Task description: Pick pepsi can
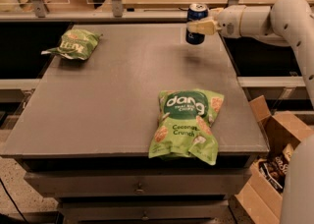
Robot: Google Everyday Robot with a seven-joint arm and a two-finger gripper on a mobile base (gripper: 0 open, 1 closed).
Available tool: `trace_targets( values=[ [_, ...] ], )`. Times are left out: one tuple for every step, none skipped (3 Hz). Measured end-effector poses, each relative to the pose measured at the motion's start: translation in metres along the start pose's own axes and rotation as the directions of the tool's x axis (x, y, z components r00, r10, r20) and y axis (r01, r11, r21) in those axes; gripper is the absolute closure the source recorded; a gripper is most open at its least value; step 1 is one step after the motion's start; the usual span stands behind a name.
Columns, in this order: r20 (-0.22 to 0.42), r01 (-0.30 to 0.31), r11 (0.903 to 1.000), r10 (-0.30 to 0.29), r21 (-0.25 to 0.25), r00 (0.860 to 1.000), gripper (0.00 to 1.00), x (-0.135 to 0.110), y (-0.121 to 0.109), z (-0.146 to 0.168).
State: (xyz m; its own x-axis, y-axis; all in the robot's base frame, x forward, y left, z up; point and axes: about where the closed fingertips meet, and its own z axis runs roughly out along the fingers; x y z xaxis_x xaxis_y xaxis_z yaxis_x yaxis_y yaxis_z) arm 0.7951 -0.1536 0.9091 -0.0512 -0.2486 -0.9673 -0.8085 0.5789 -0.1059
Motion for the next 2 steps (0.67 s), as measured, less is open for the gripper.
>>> trace_targets(
  values=[
    [0.033, 0.031, 0.9975, -0.029, -0.064, 0.999, 1.00, -0.029, 0.013, -0.023],
    [0.041, 0.059, 0.9908, -0.054, -0.122, 0.998, 1.00, -0.062, 0.030, -0.041]
  ],
)
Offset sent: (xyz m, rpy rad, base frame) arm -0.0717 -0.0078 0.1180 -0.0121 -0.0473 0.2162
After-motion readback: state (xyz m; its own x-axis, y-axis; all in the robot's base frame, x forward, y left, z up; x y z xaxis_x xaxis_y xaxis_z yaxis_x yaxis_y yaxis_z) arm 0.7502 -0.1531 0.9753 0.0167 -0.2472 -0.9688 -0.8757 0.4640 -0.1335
